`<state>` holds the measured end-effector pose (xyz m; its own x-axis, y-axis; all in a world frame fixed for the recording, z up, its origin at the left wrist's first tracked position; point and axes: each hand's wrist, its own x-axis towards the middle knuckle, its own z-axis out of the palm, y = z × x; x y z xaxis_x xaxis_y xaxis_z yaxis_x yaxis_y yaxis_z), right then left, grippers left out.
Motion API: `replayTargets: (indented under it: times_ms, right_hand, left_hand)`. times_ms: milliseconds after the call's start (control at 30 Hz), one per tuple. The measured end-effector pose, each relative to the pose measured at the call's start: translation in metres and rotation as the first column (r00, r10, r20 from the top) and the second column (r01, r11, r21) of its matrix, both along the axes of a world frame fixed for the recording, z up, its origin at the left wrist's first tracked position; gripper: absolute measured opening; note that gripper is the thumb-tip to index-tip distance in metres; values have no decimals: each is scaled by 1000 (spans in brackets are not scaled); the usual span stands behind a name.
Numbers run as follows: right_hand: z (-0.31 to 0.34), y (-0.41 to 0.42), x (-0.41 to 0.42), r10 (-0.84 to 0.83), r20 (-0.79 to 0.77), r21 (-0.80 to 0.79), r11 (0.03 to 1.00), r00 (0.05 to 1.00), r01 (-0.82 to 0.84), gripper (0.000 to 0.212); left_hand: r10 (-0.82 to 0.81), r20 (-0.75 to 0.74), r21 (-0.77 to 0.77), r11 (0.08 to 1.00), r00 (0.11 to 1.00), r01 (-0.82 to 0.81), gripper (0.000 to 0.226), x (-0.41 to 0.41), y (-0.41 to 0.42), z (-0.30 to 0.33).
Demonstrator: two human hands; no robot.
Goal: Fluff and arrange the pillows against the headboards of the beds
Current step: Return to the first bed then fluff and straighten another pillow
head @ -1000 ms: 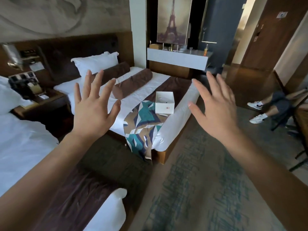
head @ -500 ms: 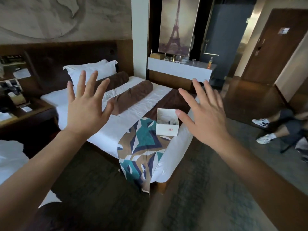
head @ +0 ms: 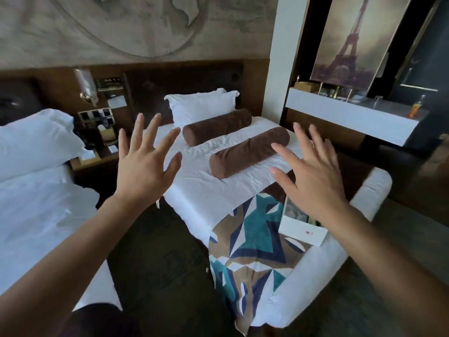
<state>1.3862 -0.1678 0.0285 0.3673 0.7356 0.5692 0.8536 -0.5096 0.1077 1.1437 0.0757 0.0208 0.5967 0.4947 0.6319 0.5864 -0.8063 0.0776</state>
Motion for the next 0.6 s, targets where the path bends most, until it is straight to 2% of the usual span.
replayTargets:
  times_ms: [167, 333, 433, 600]
  right_hand:
    - [13, 67, 43, 128, -11, 56, 990, 992, -127, 70]
    - [7, 151, 68, 313, -57, 115, 945, 948, -305, 66]
    - [3, 198, 76, 352, -101, 101, 934, 930, -343, 69]
    - [-10, 275, 87, 413, -82, 88, 910, 907, -406, 64]
  left_hand:
    - [120, 33, -5, 993, 992, -120, 67, 20, 33, 11]
    - [287, 22, -7, 958, 958, -287, 64, 15, 87, 6]
    - [334, 48, -34, 942, 941, -333, 63, 10, 119, 4]
    - [377, 63, -108, 923, 924, -369, 64, 4, 186, -15]
